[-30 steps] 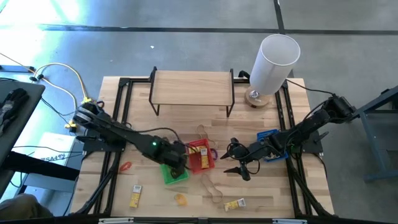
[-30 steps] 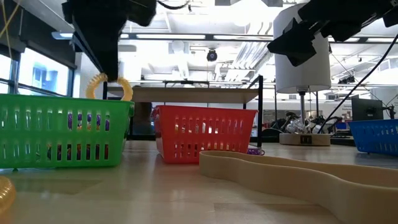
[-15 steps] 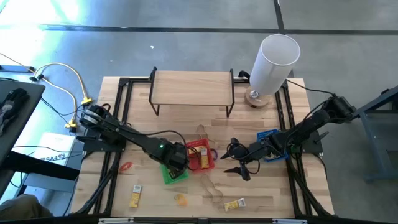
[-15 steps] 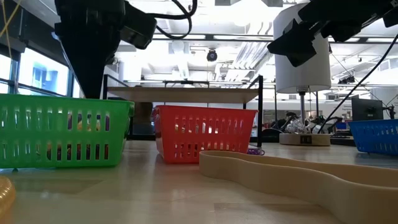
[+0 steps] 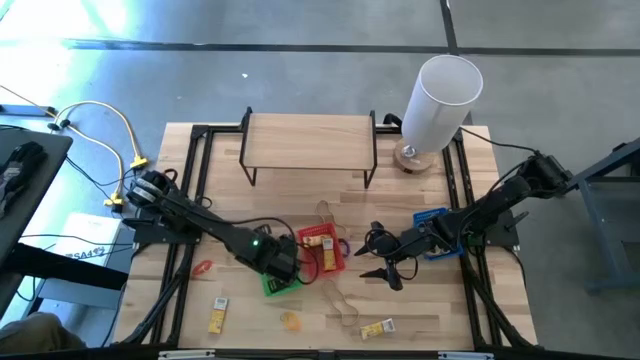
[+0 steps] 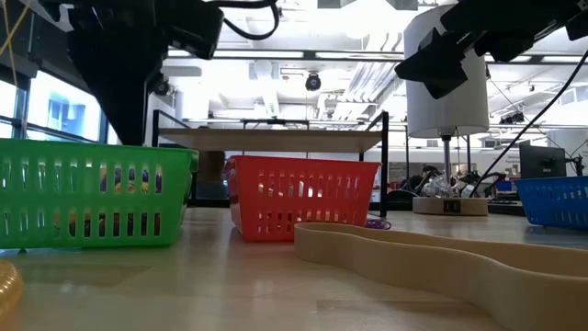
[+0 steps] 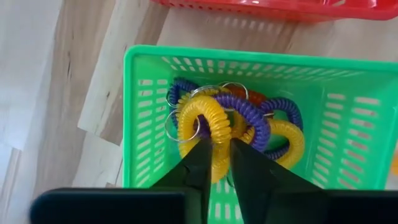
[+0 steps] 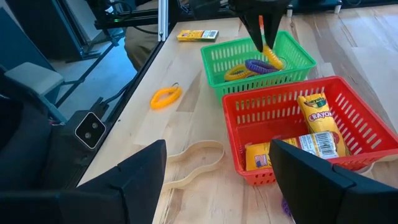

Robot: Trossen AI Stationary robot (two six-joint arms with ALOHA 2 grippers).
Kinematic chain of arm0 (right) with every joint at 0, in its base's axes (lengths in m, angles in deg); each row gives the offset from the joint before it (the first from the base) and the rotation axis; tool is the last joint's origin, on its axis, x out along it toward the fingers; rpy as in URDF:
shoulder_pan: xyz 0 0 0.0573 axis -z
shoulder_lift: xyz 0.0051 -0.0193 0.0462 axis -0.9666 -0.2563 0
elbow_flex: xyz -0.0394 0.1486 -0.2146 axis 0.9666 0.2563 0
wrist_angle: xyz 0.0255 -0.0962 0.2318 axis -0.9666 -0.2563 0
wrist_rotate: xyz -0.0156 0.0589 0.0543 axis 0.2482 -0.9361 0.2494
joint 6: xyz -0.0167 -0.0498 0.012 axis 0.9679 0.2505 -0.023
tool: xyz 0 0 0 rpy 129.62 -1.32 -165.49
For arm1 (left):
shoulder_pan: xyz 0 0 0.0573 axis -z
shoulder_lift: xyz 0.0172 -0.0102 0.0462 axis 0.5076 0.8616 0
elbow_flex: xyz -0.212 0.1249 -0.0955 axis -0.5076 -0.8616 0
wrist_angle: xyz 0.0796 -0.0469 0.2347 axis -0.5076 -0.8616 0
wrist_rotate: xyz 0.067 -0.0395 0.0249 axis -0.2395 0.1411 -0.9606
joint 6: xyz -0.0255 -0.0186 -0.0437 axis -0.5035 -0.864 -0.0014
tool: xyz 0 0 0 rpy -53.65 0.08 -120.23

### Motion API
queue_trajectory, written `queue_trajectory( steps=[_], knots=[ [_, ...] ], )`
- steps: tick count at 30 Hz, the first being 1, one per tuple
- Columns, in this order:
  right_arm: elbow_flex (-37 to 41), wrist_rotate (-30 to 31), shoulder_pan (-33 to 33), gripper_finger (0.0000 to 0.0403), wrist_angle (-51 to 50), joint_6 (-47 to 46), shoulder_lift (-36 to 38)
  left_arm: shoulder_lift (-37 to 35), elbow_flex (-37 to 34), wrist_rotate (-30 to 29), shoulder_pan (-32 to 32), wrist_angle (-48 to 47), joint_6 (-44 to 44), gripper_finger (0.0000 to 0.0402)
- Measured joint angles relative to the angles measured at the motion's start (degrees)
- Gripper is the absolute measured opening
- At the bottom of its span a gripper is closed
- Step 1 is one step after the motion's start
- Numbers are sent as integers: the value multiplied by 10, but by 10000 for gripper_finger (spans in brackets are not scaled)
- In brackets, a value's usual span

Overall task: Pick & Place Office Desk Supplies
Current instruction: Put the yellow spring keychain into the green bin, then put the white rubber band into the blue bin

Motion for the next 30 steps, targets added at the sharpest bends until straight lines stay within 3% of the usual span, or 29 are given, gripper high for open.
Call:
queue_trajectory(
  steps=[9,22,27,30],
  knots=[
    [0,0,0,275,0,0,0,0,0,0,-2,4,1,124],
    [0,4,0,275,0,0,0,-39,1,27,-49,-2,14,130],
    [0,38,0,275,-4,2,0,-61,1,12,-52,-3,48,130],
    [0,107,0,275,-33,2,0,-66,1,9,-50,-3,68,130]
  ],
)
